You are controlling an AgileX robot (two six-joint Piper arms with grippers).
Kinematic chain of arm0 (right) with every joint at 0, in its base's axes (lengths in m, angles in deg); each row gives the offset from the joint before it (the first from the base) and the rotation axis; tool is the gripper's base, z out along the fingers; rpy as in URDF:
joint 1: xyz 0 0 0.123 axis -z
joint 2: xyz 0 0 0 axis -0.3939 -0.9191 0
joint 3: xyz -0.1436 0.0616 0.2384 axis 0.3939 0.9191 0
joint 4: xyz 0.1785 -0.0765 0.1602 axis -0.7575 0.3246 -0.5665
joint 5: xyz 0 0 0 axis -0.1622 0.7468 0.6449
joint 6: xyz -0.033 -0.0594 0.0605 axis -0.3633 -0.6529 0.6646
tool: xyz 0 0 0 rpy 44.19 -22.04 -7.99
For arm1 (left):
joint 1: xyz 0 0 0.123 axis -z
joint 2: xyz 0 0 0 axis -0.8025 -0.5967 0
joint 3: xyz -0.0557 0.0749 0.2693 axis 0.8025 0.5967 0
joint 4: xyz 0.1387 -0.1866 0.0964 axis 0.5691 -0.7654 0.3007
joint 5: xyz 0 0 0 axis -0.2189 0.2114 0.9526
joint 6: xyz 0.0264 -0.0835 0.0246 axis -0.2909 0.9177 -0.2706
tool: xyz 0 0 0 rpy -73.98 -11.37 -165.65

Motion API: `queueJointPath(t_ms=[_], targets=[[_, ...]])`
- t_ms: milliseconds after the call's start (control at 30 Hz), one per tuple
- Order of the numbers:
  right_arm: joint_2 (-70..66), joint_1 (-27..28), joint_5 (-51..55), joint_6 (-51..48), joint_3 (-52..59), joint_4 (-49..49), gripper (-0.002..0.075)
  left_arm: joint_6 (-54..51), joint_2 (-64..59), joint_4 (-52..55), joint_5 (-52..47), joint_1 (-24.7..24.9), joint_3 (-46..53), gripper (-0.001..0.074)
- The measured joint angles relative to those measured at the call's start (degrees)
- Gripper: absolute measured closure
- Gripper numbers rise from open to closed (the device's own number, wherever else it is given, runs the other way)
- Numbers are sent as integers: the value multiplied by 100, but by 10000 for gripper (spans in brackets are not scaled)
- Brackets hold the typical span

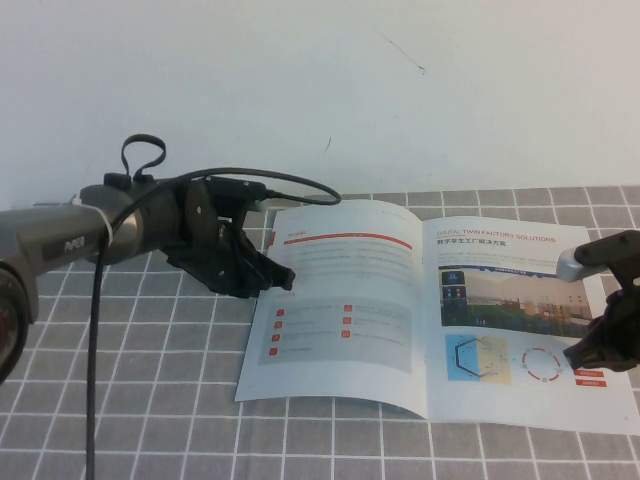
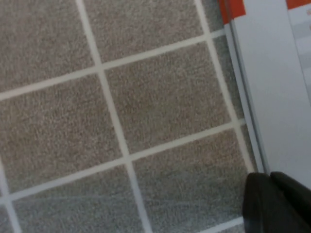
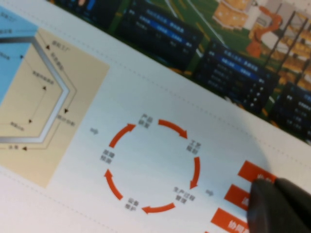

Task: Close book
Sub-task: 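Close the open booklet and leave it lying on the table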

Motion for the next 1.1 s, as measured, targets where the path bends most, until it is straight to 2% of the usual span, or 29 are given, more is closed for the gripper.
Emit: queueJointPath(t_ms=[167,333,567,800,933,1100], targets=[[0,0,0,0,-4,0,727,0,-11,-11,62,204,0,739],[0,0,0,-4,-4,0,727,-56,-25,-483,125,504,0,739],[0,0,0,-4,-14,10,727,-1158,-84,-2262,47,1055,-120,739],[0,0,0,8,-13,20,727,-2951,-109,-4594,-715,1372,-861,739],[0,0,0,-14,-13,20,727,-3289,-109,-5111,-1087,1398,-1355,739],[45,0,103,-98,-13,253,727,-3385,-109,-5132,-1446,1398,-1784,739]])
